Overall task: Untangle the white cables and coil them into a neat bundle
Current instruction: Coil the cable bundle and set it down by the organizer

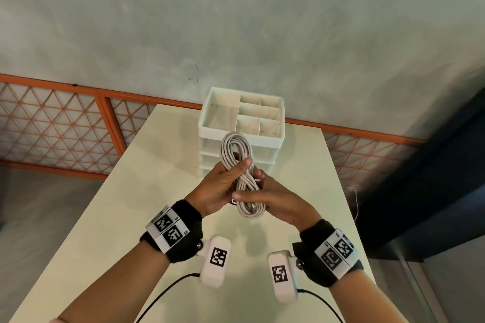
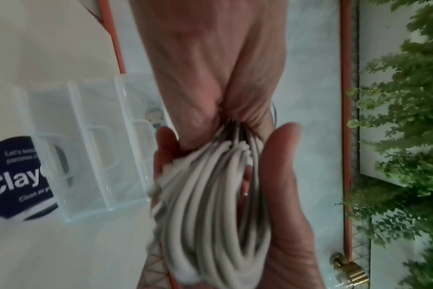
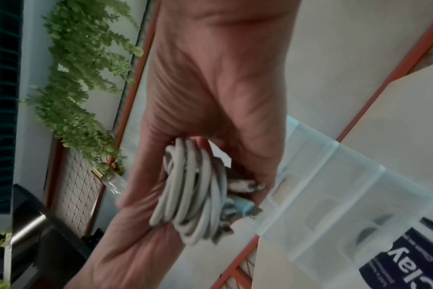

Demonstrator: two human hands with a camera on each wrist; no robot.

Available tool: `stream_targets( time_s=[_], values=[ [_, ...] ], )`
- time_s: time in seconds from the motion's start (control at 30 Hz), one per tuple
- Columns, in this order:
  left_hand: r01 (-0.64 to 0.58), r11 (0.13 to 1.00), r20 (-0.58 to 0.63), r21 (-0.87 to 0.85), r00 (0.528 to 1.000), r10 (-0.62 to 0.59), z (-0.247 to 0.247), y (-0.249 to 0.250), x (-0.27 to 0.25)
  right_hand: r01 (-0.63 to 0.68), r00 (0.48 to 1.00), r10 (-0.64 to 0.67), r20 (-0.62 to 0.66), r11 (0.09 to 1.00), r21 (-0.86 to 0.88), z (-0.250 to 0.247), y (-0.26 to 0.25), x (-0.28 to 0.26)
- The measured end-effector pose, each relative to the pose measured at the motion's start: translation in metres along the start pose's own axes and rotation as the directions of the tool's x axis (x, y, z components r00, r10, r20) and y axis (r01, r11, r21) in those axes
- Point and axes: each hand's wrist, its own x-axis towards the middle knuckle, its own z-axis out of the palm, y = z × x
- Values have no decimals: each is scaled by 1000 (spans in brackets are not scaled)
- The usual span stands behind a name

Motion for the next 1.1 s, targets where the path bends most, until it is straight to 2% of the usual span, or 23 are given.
stream_targets(
  time_s=[0.07,0.2,0.27,0.4,0.53,0.63,0.73,0.87,0.97,1.1],
  values=[
    [2,999,21,40,1000,-2,-4,3,-1,-23,998,28,48,995,-98,-2,-2,-1],
    [-26,989,53,143,998,18,-10,8,-2,-33,999,33,-4,974,-224,5,-4,0],
    [-31,987,52,157,998,23,-10,10,-4,-26,1000,25,-10,978,-209,9,-2,0],
    [-35,969,69,244,997,19,-10,12,-6,25,999,-24,33,999,-48,14,6,-5],
    [34,989,109,142,993,-49,-11,16,-4,37,999,-37,-11,999,-25,21,11,-4],
    [-1,991,130,-135,991,19,-13,17,-1,19,996,-29,-87,993,-112,23,14,0],
    [-12,929,121,-371,991,61,-12,19,1,9,997,-20,-70,990,-142,24,14,0],
    [6,931,-42,-365,999,-23,0,21,5,35,999,-37,-6,982,-185,22,14,-4],
    [45,940,-168,-337,980,-107,5,19,8,64,997,-53,56,973,-222,25,14,-8],
    [105,930,-175,-353,969,-176,1,17,8,75,994,-40,106,936,-344,25,13,-9]
  ],
)
